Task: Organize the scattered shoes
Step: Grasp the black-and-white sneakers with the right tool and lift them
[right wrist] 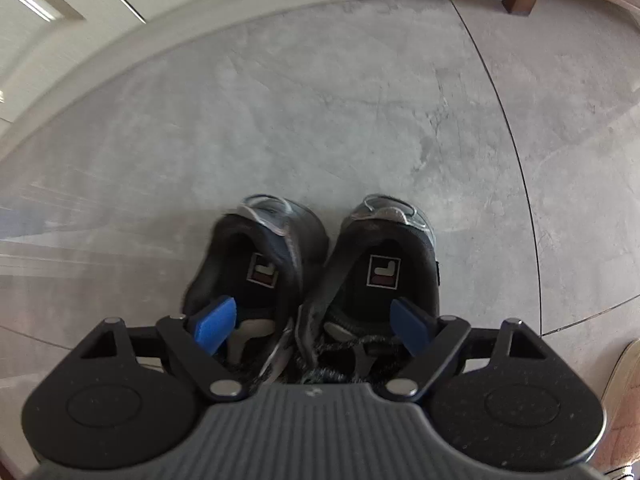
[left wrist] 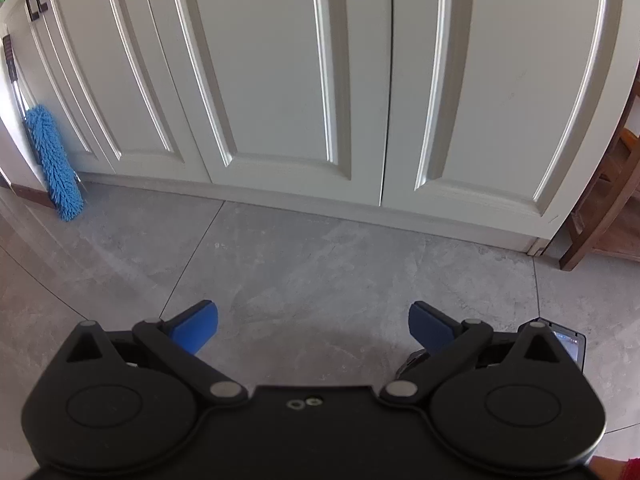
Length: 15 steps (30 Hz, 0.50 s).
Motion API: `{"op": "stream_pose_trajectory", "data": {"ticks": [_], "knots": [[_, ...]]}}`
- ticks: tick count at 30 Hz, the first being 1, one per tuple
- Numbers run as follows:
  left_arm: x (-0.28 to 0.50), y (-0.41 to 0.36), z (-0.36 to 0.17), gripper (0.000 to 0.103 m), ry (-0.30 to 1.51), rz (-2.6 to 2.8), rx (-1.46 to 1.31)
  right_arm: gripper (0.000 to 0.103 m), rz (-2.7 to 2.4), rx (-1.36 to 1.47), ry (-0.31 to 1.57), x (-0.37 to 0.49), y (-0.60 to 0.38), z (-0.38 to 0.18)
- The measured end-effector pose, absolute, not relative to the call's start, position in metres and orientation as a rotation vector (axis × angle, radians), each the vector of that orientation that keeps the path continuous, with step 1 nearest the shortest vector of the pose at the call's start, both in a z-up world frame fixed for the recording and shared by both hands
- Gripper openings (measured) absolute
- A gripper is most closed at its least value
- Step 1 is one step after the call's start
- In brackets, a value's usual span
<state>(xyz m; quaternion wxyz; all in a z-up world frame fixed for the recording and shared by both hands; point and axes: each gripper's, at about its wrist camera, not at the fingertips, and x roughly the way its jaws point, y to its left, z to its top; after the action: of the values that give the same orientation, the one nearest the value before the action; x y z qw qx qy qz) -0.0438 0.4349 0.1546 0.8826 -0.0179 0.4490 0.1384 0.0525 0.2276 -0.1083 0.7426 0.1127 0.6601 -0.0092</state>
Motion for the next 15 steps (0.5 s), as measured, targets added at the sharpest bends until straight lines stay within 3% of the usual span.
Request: {"op": "stream_pose_trajectory", "data": {"ticks": [3,4,5,9,11,15], "knots": [[-0.046,0.437,0.144,0.102,0.945,0.282,-0.034,0.085,-0.028,0.238,1.456,0.059,0.233,-0.125],[-0.046,0.437,0.141,0.102,0.947,0.278,-0.032,0.071,-0.028,0.236,1.459,0.062,0.234,-0.130],[-0.046,0.437,0.138,0.102,0.949,0.274,-0.029,0.048,-0.030,0.230,1.478,0.064,0.237,-0.138],[-0.044,0.436,0.132,0.102,0.957,0.266,-0.032,0.044,-0.035,0.160,1.479,0.064,0.245,-0.148],[-0.043,0.434,0.130,0.102,0.960,0.259,-0.029,0.034,-0.026,0.147,1.461,0.062,0.246,-0.147],[-0.042,0.425,0.129,0.102,0.961,0.230,-0.006,0.029,0.065,0.185,1.397,0.048,0.228,-0.141]]}}
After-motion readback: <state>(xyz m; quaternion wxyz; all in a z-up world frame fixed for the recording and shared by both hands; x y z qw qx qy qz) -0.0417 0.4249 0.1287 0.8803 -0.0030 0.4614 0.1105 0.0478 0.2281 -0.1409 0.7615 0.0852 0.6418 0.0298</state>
